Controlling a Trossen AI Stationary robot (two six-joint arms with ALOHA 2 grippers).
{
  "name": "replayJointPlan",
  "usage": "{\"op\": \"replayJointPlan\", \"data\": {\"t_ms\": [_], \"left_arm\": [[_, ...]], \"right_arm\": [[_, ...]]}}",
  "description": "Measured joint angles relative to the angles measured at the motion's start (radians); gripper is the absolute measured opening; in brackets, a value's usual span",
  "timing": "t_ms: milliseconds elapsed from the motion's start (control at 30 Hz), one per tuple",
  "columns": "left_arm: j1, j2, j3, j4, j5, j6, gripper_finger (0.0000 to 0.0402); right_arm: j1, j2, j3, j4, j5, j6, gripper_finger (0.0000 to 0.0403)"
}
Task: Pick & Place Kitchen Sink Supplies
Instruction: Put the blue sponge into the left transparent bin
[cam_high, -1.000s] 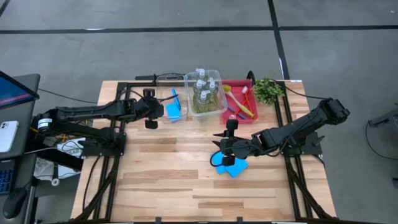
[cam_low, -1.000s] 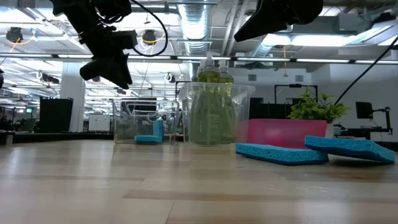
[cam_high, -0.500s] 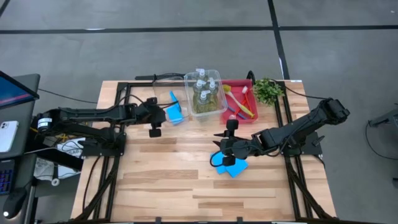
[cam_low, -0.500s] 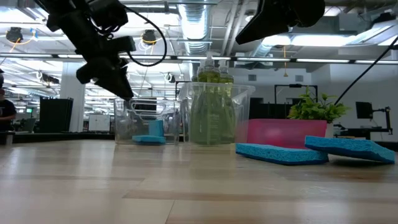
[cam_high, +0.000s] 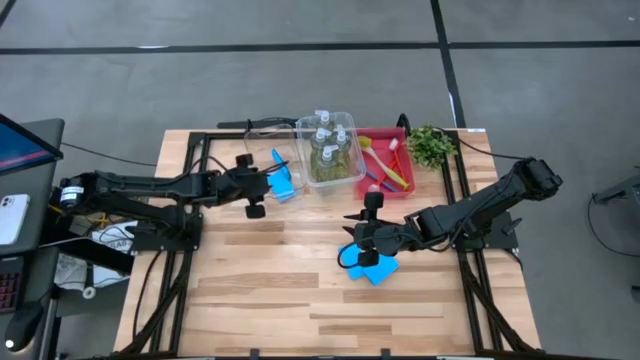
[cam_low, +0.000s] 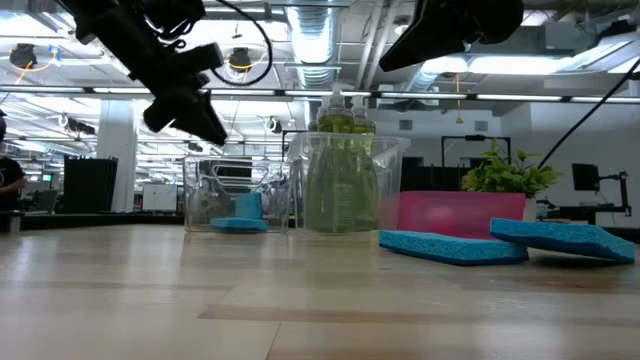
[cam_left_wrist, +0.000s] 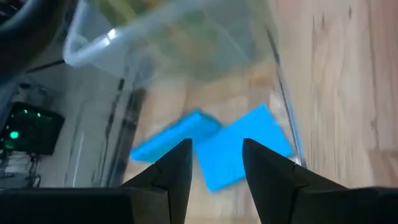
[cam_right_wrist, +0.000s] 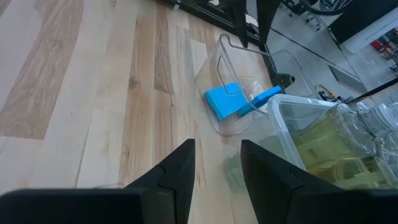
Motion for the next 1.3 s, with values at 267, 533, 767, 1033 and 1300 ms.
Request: {"op": "replayJointPlan", "data": {"t_ms": [267,533,767,1033,1300], "left_arm": [[-0.103,0.000,0.000,0.325,0.138,-0.006,0.0143],[-0.203,-0.001,-0.026,0.375,0.585,-0.107,0.0143],[-0.227,0.000,-0.191,0.386,0.546,-0.289,0.0143],[-0.226,0.001,-0.299,0.640,0.355,-0.470,0.0143],[-0.226,0.000,-0.299,0.716,0.353,-0.471,0.0143]], "right_arm": [[0.000,0.000,0.000,0.000,0.000,0.000,0.0122],[0.000,0.000,0.000,-0.009,0.000,0.000,0.0122],[0.000,0.000,0.000,-0.058,-0.030,0.051,0.0122],[-0.012,0.006,0.000,-0.264,-0.606,0.223,0.0122],[0.053,0.048,0.000,-0.384,-0.648,0.380,0.0122]]}}
